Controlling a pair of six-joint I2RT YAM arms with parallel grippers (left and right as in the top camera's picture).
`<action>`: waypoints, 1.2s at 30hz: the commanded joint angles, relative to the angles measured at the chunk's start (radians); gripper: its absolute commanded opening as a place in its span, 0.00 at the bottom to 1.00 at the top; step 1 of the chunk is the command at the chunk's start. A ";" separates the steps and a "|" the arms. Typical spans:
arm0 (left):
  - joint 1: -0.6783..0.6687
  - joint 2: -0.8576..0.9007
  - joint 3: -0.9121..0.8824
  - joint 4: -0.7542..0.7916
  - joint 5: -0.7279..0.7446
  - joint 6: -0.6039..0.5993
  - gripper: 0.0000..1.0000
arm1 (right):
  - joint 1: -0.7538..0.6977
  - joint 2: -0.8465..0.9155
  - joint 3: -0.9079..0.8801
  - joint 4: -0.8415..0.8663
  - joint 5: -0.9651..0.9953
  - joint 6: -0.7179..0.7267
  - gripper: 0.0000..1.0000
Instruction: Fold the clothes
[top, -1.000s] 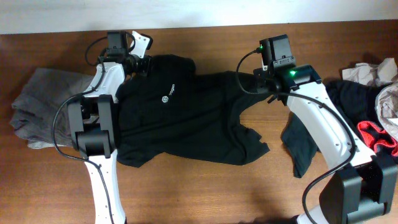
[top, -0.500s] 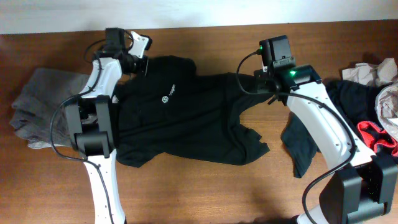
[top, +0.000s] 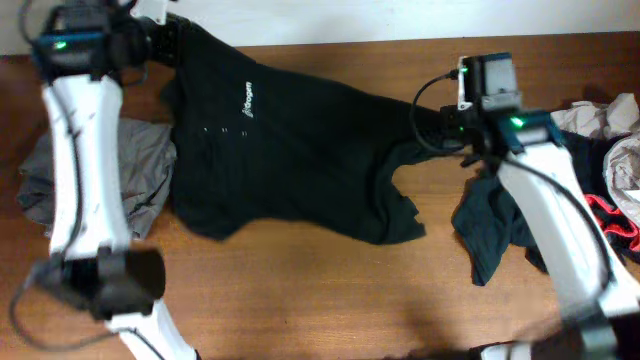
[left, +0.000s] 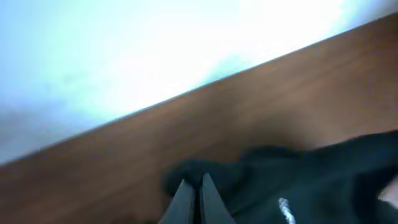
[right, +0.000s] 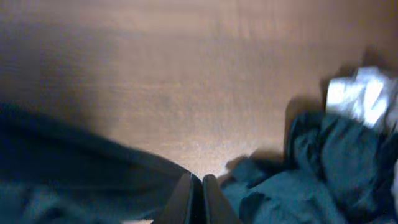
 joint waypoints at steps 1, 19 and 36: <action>-0.018 -0.160 0.019 -0.068 0.005 -0.006 0.00 | -0.002 -0.165 0.008 0.010 -0.058 -0.107 0.04; -0.051 -0.599 0.019 -0.267 -0.392 -0.205 0.00 | -0.002 -0.495 0.081 -0.133 0.180 0.174 0.04; -0.051 -0.747 0.019 -0.262 -0.380 -0.239 0.00 | -0.002 -0.494 0.492 -0.412 0.189 0.073 0.04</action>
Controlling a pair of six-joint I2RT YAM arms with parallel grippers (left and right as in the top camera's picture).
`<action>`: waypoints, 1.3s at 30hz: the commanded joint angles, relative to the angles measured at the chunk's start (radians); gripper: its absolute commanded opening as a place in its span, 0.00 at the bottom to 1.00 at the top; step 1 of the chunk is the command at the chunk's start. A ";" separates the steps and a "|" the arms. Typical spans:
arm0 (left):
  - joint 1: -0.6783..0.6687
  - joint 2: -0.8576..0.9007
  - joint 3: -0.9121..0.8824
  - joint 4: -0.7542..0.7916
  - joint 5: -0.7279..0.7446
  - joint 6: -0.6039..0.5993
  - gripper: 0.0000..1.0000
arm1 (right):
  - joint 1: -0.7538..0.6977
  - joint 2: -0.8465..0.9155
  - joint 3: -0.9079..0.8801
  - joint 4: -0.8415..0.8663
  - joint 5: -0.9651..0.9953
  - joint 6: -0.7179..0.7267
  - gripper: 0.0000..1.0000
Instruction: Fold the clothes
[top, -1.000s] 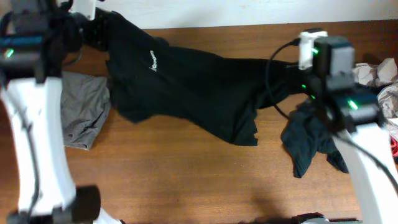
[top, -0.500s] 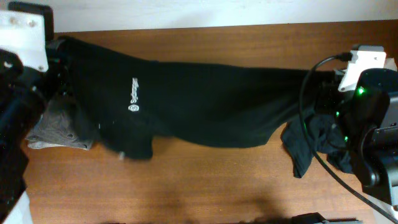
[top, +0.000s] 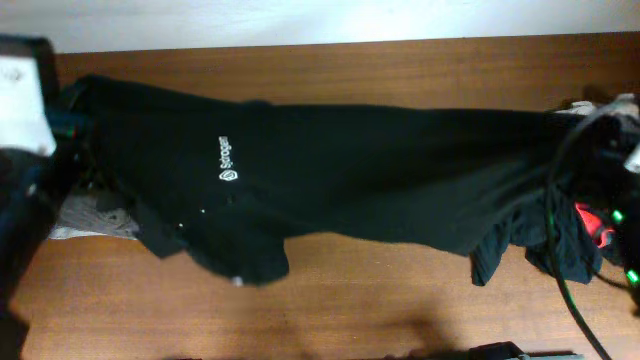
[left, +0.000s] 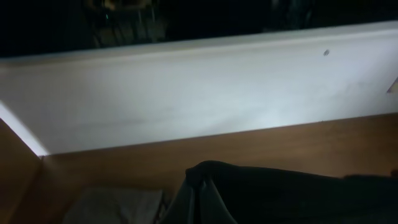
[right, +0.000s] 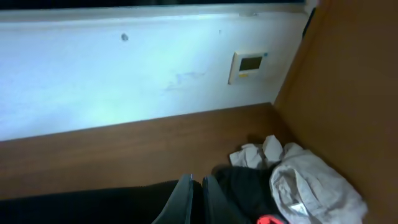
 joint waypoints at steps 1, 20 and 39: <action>0.002 -0.051 0.012 0.013 -0.034 -0.014 0.00 | -0.003 -0.003 0.060 -0.039 0.012 -0.014 0.04; 0.002 0.259 -0.040 0.031 -0.100 -0.013 0.00 | -0.002 0.227 0.068 -0.134 -0.049 -0.010 0.04; 0.000 0.926 -0.040 0.383 -0.100 -0.005 0.00 | -0.003 0.888 0.068 0.180 -0.073 -0.014 0.04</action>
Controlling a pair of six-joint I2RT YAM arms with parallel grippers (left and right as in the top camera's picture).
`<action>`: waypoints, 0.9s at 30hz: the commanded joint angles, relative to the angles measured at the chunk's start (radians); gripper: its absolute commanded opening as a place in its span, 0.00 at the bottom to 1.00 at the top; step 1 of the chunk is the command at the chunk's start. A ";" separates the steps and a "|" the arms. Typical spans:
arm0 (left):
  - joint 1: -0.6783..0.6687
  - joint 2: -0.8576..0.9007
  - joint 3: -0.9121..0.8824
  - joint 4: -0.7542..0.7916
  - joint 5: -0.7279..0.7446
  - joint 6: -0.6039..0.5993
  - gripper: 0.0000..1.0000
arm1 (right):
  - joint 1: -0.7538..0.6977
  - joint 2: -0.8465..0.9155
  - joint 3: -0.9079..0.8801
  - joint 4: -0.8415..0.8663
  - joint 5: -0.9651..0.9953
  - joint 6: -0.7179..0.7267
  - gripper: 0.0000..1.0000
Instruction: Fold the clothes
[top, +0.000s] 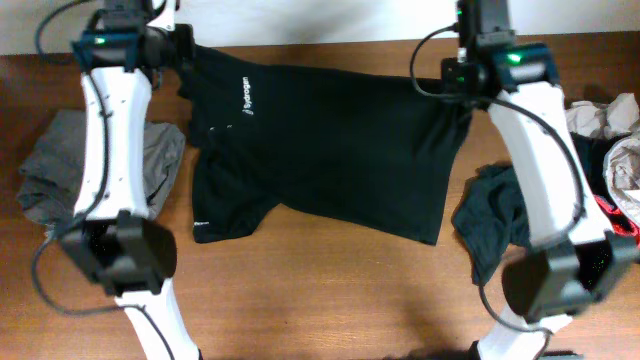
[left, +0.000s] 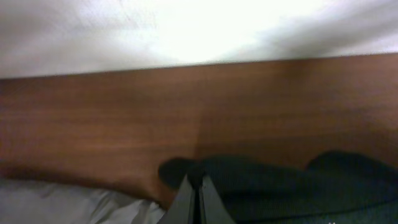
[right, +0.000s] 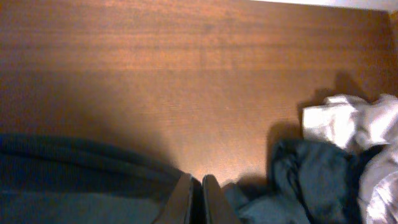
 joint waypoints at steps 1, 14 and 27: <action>0.000 0.094 0.005 0.046 -0.021 -0.005 0.00 | -0.003 0.075 0.009 0.056 0.014 -0.003 0.04; 0.001 0.201 0.006 0.209 -0.021 0.025 0.00 | -0.084 0.187 0.008 0.158 0.013 -0.003 0.04; -0.011 -0.140 0.006 -0.005 -0.021 0.026 0.00 | -0.067 -0.109 0.009 -0.002 -0.130 -0.025 0.04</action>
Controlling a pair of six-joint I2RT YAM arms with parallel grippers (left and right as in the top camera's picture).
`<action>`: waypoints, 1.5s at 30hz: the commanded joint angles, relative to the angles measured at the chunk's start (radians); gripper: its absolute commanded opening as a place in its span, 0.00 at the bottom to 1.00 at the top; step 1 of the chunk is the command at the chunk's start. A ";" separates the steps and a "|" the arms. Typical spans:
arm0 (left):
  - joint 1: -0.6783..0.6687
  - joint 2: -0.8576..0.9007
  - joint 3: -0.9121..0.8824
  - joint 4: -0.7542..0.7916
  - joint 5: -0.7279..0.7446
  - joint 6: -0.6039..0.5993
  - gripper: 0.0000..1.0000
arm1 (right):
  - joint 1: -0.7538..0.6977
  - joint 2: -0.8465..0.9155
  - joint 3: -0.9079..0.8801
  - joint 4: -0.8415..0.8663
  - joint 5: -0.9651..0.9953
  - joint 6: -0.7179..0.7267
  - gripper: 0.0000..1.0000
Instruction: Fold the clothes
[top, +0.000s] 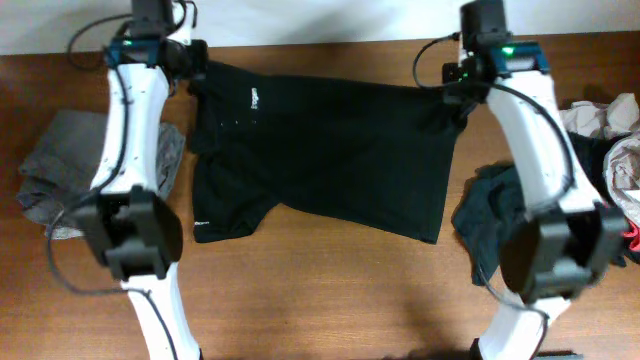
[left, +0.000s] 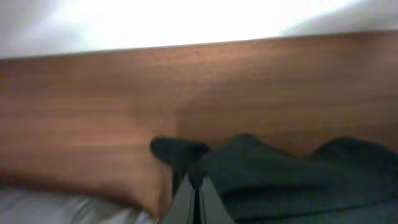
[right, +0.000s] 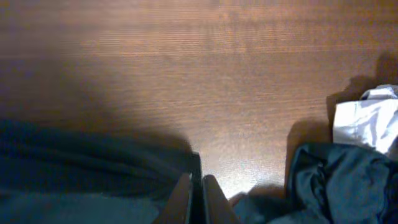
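A black T-shirt (top: 320, 150) with a small white logo lies spread across the back of the brown table (top: 340, 290). My left gripper (top: 193, 72) is shut on its far left corner; in the left wrist view the fingers (left: 196, 198) pinch dark cloth (left: 280, 180). At the shirt's far right corner my right gripper (top: 450, 92) is shut on the fabric, seen as a thin dark edge between the fingers (right: 196, 186). One sleeve (top: 225, 215) points toward the front.
A crumpled grey garment (top: 60, 175) lies at the left, under my left arm. A dark teal garment (top: 490, 230) lies at the right, with white (top: 605, 115) and red-trimmed clothes at the right edge. The white wall (top: 320, 18) runs behind the table.
Both grippers stay shut on the shirt's far corners. The left one has shifted a little to the right and the shirt's top edge now lies lower and flatter on the table.
The shirt lay bunched at the back with both grippers shut on it. Then it hung stretched wide and lifted between the arms. Then it was laid down spread out, its far edge near the wall, and now it lies flat, both corners still held.
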 joint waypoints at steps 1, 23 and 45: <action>-0.011 -0.272 0.014 -0.060 -0.018 0.029 0.00 | 0.006 -0.226 0.014 -0.046 -0.032 -0.007 0.04; -0.133 -1.001 0.014 -0.644 -0.055 -0.053 0.00 | 0.146 -0.912 0.014 -0.672 -0.105 0.257 0.04; -0.133 -1.061 -0.606 -0.479 -0.051 -0.140 0.00 | 0.145 -0.987 -0.269 -0.597 -0.247 0.343 0.04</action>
